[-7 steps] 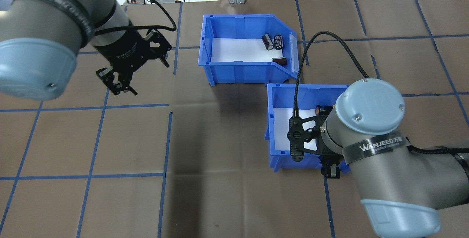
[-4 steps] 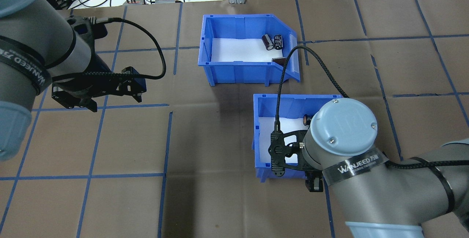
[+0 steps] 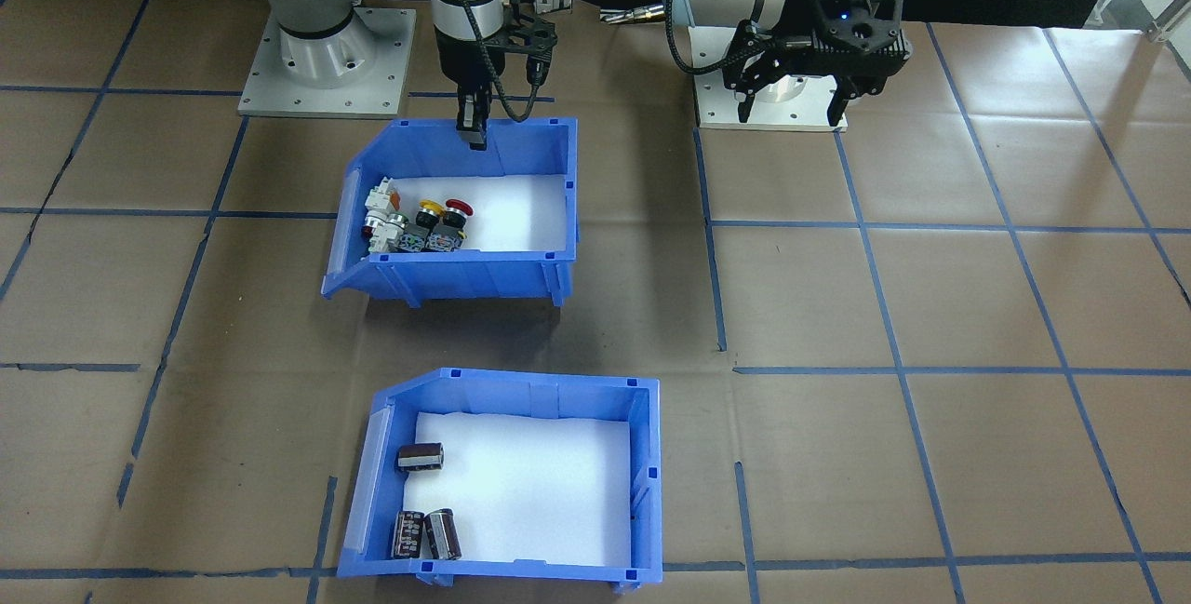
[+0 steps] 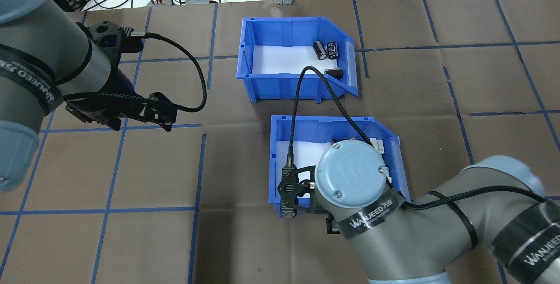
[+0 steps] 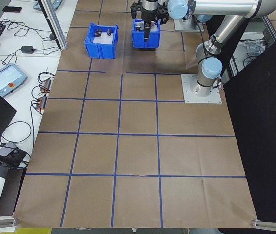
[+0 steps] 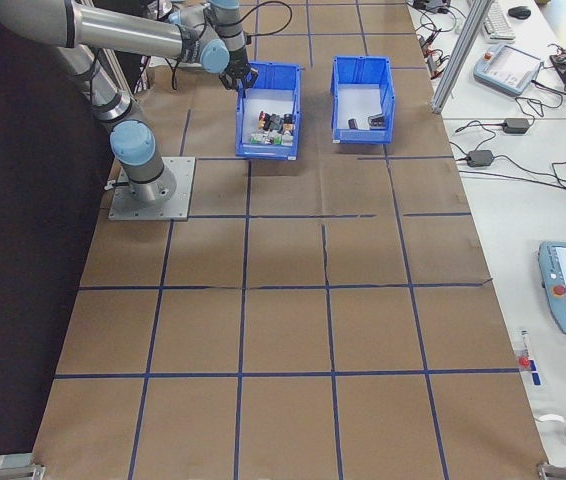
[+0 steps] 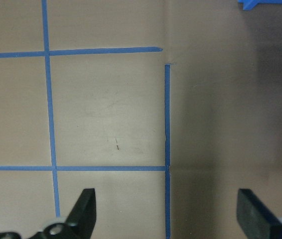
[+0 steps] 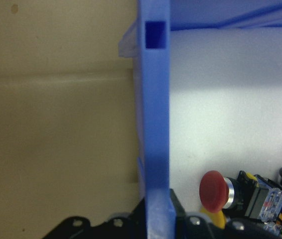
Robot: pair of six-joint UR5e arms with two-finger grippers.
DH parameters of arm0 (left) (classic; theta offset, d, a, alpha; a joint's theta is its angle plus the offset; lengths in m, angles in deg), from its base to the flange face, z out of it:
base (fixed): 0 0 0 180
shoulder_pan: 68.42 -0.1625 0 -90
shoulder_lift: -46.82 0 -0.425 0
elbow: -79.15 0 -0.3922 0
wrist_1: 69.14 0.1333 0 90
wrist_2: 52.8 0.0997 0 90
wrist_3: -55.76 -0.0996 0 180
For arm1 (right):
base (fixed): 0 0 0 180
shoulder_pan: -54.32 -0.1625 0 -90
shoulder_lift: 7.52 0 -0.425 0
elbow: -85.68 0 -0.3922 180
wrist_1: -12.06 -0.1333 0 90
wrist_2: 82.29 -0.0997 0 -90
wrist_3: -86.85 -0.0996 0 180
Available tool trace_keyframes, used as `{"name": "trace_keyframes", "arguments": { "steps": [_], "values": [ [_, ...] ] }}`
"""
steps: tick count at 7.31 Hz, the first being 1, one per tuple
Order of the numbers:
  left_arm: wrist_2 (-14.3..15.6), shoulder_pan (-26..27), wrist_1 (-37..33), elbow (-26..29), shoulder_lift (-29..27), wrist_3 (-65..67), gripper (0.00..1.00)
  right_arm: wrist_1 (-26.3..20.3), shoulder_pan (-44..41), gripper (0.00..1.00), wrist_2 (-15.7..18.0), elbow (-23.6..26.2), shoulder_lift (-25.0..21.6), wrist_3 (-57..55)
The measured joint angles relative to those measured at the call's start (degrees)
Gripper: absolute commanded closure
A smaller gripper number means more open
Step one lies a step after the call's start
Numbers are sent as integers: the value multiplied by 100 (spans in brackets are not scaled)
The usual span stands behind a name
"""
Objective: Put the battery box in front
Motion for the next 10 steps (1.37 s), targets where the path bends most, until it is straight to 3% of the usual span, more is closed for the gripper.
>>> {"name": "trace_keyframes", "arguments": {
  "steps": [3,7,8,9,10],
  "values": [
    [-165,-4,20,19,47,-10,0,353,-451,96,141,-150,468,-340],
    [-204,-199,19,45,8,-71,0,503,-643,94,339,-138,623,-338],
    [-209,-231,18,43,-16,-74,0,506,-644,52,412,-129,637,-332],
    [-203,-242,19,41,-33,-75,0,512,-646,1,430,-120,654,-347],
    [-197,-245,20,38,-36,-76,0,520,-646,0,412,-120,661,-374]
  ]
}}
